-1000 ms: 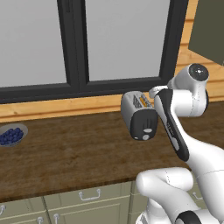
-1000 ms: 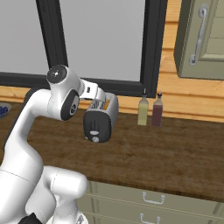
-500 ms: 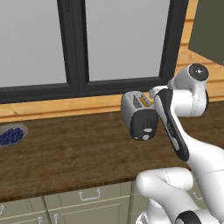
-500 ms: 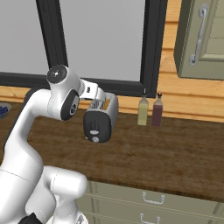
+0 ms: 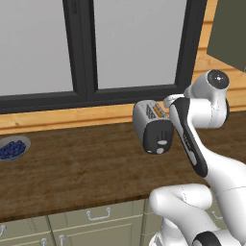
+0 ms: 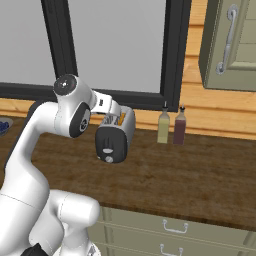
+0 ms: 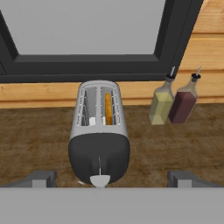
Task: Start the toaster. Once the lever pops up, take the bread to the plate on the dining counter.
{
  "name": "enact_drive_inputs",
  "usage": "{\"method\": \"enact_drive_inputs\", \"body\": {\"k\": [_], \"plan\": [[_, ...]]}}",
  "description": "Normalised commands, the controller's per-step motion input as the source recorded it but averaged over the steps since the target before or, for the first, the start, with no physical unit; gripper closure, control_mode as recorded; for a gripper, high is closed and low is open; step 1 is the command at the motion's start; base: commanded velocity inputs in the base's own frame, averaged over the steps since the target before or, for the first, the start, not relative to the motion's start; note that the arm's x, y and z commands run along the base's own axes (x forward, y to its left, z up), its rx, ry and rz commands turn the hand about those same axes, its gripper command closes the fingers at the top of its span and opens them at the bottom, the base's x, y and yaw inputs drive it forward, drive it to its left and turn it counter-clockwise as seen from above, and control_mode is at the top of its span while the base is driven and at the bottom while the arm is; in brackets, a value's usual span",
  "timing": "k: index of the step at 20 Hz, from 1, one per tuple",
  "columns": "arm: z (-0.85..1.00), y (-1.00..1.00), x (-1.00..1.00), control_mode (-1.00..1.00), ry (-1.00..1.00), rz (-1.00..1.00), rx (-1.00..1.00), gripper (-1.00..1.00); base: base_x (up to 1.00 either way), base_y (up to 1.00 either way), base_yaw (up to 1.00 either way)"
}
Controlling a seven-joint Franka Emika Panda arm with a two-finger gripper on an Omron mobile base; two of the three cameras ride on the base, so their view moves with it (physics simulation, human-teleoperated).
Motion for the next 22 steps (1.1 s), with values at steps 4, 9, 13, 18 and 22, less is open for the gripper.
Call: {"method": "enact_drive_inputs", "body": {"k": [4,9,13,18,22], "plan": [[0.00,0.00,0.00,-1.00,0.00,0.00,0.00,-1.00,0.00,0.00,0.00],[0.00,0.00,0.00,-1.00,0.00,0.00,0.00,-1.00,0.00,0.00,0.00],[0.00,0.00,0.00,-1.00,0.00,0.00,0.00,-1.00,0.00,0.00,0.00],[0.00,0.00,0.00,-1.00,0.00,0.00,0.00,-1.00,0.00,0.00,0.00],[0.00,0.00,0.00,-1.00,0.00,0.00,0.00,-1.00,0.00,0.00,0.00]]}}
